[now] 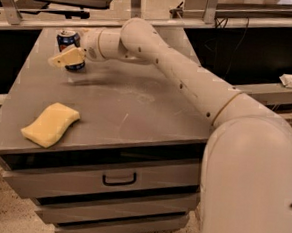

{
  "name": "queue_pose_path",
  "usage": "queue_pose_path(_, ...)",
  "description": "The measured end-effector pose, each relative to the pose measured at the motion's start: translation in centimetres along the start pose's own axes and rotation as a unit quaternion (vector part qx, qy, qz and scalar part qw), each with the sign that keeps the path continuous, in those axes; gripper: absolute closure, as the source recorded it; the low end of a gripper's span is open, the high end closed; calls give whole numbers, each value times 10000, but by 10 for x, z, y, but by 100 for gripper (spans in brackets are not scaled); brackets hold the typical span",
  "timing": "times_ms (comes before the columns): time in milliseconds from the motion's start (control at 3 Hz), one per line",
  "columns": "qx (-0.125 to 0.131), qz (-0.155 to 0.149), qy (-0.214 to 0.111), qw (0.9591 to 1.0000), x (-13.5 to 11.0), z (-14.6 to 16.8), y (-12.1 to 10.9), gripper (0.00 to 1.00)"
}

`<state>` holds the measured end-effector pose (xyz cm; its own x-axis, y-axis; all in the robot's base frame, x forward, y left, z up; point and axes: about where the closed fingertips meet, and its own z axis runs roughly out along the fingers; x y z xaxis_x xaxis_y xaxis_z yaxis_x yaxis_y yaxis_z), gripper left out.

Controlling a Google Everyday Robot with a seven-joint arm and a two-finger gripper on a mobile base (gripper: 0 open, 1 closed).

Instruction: Pick pepsi can

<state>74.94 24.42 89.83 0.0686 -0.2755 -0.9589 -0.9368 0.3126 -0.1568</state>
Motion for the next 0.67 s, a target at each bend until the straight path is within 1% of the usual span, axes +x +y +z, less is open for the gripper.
queue_pose_path(333, -210, 63, -86, 9997, 5, 13, 7, 36)
queue_pose_path(667, -391, 131, -180, 9990, 12, 16, 15, 61)
